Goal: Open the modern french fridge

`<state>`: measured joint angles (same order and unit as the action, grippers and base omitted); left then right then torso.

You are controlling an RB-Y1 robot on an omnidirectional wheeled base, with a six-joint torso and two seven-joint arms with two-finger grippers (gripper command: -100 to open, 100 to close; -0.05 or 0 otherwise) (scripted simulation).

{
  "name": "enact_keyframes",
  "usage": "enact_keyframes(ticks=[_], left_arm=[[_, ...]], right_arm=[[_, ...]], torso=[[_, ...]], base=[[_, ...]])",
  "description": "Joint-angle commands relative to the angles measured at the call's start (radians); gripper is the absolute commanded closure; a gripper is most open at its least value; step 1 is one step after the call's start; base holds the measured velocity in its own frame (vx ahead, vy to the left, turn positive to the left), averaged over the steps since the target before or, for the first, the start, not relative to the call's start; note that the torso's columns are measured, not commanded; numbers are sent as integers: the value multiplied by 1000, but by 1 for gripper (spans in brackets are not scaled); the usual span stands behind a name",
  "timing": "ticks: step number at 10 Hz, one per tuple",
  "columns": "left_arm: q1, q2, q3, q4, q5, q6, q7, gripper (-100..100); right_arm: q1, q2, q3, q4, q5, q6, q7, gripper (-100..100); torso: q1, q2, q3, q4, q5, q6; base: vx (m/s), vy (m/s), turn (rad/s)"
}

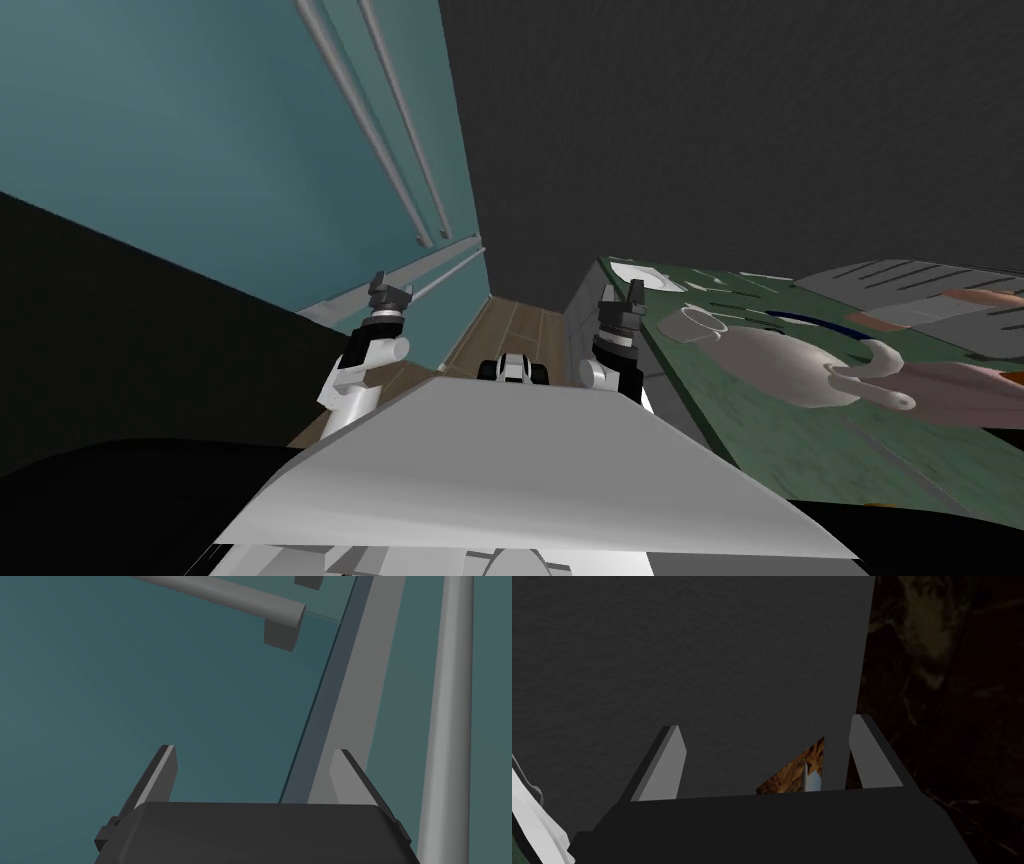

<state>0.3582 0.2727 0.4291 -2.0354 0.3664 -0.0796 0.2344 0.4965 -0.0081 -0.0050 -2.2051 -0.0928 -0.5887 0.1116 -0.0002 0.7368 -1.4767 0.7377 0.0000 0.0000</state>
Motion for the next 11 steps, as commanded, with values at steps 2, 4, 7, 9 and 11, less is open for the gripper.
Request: enact_keyframes(ticks=[2, 4, 7, 9, 11], left_arm=[[-24, 30, 90, 52, 70, 65, 24, -100], [-46, 59, 148, 100, 121, 108, 40, -100], [-68, 91, 216, 149, 172, 151, 57, -100], [-89, 124, 278, 198, 220, 193, 73, -100], [-100, 141, 312, 221, 244, 213, 81, -100]], right_arm=[[0, 0, 0, 0, 0, 0, 0, 0], [0, 0, 0, 0, 0, 0, 0, 0], [0, 0, 0, 0, 0, 0, 0, 0], [0, 0, 0, 0, 0, 0, 0, 0], [0, 0, 0, 0, 0, 0, 0, 0]], torso=[[0, 2, 1, 1, 0, -1], [0, 2, 1, 0, 0, 0], [0, 2, 1, 0, 0, 0], [0, 0, 0, 0, 0, 0], [0, 1, 1, 0, 0, 0]], base=[[29, -6, -108], [39, -10, -317], [31, -5, -166], [48, -1, -276], [37, 0, -150]])
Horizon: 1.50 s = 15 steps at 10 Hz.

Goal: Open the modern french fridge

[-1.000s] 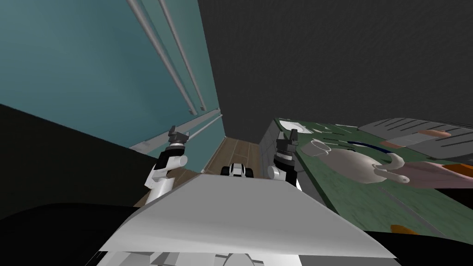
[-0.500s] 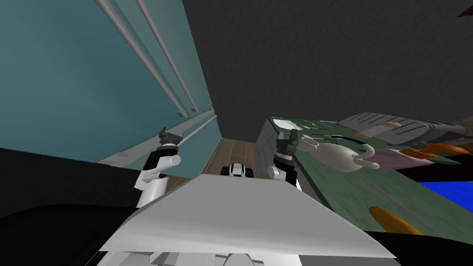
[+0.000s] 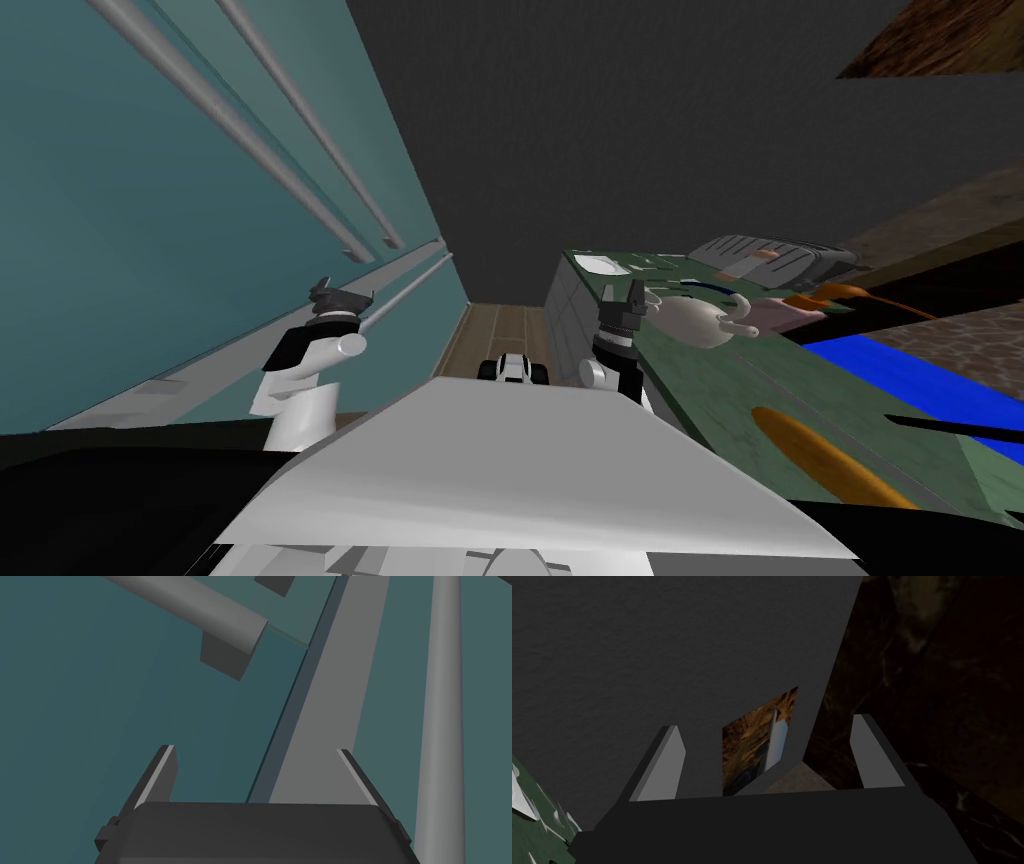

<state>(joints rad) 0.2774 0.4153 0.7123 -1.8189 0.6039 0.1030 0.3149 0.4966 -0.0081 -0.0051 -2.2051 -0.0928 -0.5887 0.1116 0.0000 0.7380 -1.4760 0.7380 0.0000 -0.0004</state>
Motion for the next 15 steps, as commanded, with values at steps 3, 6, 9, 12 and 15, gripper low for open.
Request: enact_keyframes(ticks=[3, 6, 9, 12, 15], left_arm=[[-47, 47, 112, 68, 71, 86, 21, -100], [-70, 91, 181, 120, 125, 131, 39, -100], [-91, 137, 242, 164, 173, 172, 55, -100], [-83, 160, 261, 163, 190, 192, 63, -100], [-81, 151, 229, 122, 204, 192, 58, 100]], right_arm=[[0, 0, 0, 0, 0, 0, 0, 0], [0, 0, 0, 0, 0, 0, 0, 0], [0, 0, 0, 0, 0, 0, 0, 0], [0, 0, 0, 0, 0, 0, 0, 0], [0, 0, 0, 0, 0, 0, 0, 0]], torso=[[0, 0, 0, 0, 0, 1], [0, 0, 0, 0, 0, 0], [0, 1, 0, 0, 0, 0], [0, 0, 0, 0, 0, 0], [2, -2, -1, -2, 4, 4]], base=[[30, 0, -207], [36, 2, -193], [28, 3, -164], [39, 20, -49], [-28, 13, -19]])
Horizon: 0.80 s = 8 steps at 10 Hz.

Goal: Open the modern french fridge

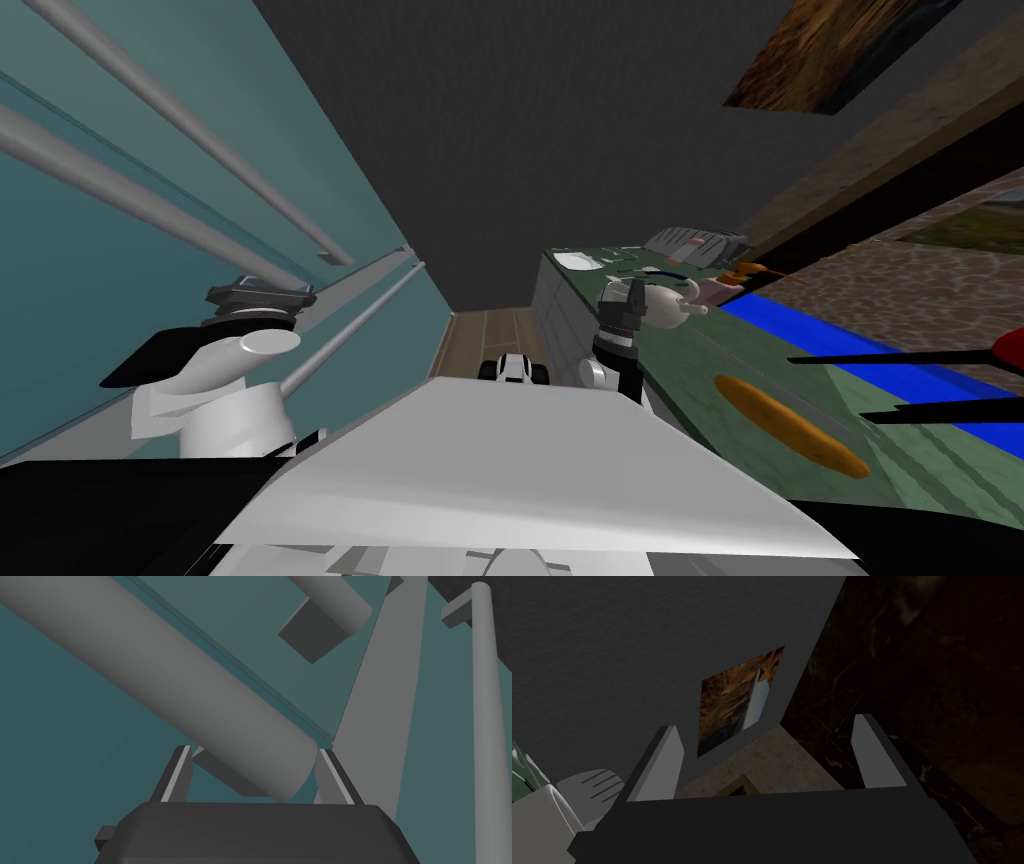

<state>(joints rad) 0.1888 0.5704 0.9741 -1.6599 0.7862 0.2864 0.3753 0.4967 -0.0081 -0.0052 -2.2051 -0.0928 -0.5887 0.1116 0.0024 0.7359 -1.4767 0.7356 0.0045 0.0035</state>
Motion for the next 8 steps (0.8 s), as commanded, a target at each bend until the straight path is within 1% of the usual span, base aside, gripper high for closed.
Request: enact_keyframes(ticks=[1, 3, 4, 8], left_arm=[[7, -4, -32, -37, 21, 9, -2, 100], [14, -9, -65, -73, 43, 18, -5, 100], [18, -11, -81, -92, 53, 22, -6, 100], [32, -20, -146, -165, 96, 40, -11, 100]], right_arm=[[-1, 0, 0, 0, 0, 0, 0, 0], [-1, 0, 0, 0, 0, 0, 0, 0], [-1, 0, 0, 0, 0, 0, 0, 0], [-1, 0, 0, 0, 0, 0, 0, 0]], torso=[[-2, 3, 2, 0, 1, 5], [-2, 1, 0, 1, -2, -1], [1, 0, 0, 1, -2, -1], [-1, 0, 0, 1, -2, -2]], base=[[-203, -30, -149], [-208, -16, -119], [-227, -21, -178], [-221, -37, -134]])
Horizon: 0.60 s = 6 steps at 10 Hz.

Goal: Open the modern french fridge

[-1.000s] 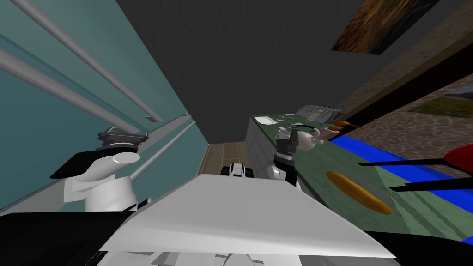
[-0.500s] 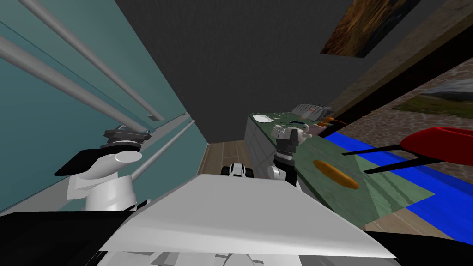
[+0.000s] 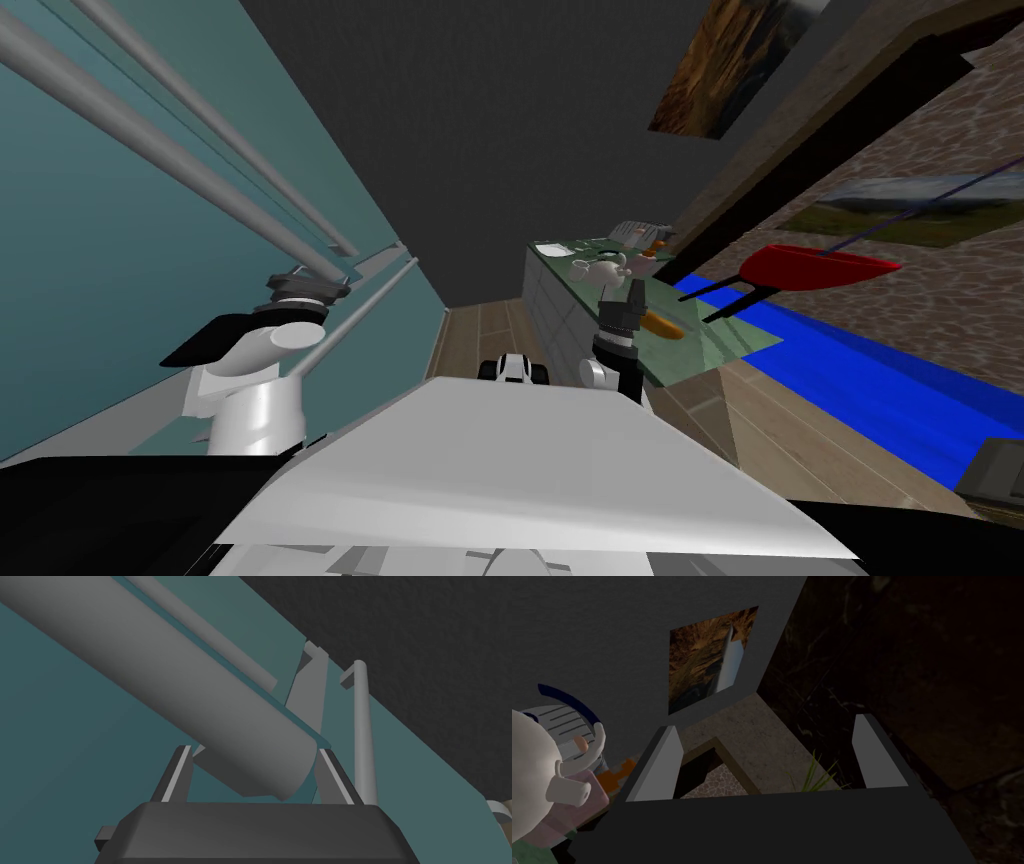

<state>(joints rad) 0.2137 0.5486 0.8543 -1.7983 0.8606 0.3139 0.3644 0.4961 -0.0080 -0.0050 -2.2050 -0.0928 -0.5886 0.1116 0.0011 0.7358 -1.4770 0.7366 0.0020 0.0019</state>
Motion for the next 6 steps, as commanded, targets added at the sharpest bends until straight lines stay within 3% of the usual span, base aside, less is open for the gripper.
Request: enact_keyframes(ticks=[1, 2, 3, 6], left_arm=[[11, 0, -43, -45, 32, 17, -1, 100], [11, -5, -28, -41, 22, 12, -2, 100], [25, -11, -69, -84, 46, 22, -8, 100], [41, -16, -121, -144, 79, 29, -17, 100]], right_arm=[[0, 0, 0, 0, 0, 0, 0, 0], [0, 0, 0, 0, 0, 0, 0, 0], [0, 0, 0, 0, 0, 0, 0, 0], [0, 0, 0, 0, 0, 0, 0, 0]], torso=[[-1, -2, -1, 0, 0, 2], [-3, -3, -2, -1, -1, 1], [2, -6, -4, 0, -2, -3], [-2, 1, 0, 1, -2, 2]], base=[[-210, -73, -131], [-103, -49, -43], [-169, 6, -111], [-259, 45, -162]])
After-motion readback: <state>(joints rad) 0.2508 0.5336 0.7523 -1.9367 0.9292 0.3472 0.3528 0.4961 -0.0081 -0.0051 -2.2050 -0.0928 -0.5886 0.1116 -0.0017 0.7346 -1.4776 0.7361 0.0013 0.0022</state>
